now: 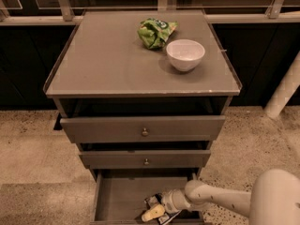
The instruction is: Pick blue chip bag from bottom drawer and place on counter
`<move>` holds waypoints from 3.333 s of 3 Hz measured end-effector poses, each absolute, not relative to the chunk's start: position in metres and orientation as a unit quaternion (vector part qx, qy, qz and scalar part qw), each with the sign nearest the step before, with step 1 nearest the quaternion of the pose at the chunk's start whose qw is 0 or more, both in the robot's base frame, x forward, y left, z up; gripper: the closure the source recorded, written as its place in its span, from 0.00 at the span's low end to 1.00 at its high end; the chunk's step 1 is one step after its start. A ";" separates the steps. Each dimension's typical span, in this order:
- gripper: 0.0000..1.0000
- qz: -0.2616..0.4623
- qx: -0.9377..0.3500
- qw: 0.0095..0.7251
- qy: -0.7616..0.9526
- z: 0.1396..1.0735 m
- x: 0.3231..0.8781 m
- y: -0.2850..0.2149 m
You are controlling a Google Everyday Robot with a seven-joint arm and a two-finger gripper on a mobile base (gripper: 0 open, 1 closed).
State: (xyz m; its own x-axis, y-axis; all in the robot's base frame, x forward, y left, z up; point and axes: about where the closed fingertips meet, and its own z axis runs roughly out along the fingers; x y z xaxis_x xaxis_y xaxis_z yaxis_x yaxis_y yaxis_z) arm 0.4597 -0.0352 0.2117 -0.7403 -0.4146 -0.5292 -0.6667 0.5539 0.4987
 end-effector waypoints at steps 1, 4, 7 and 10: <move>0.00 0.359 -0.307 0.163 0.866 0.190 0.461 -0.029; 0.41 0.354 -0.303 0.146 0.873 0.172 0.459 -0.028; 1.00 0.354 -0.303 0.146 0.873 0.172 0.459 -0.028; 1.00 0.437 -0.353 0.194 0.804 0.282 0.455 -0.033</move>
Offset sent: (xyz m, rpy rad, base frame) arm -0.0003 0.0042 -0.0596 -0.0542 0.0976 -0.0071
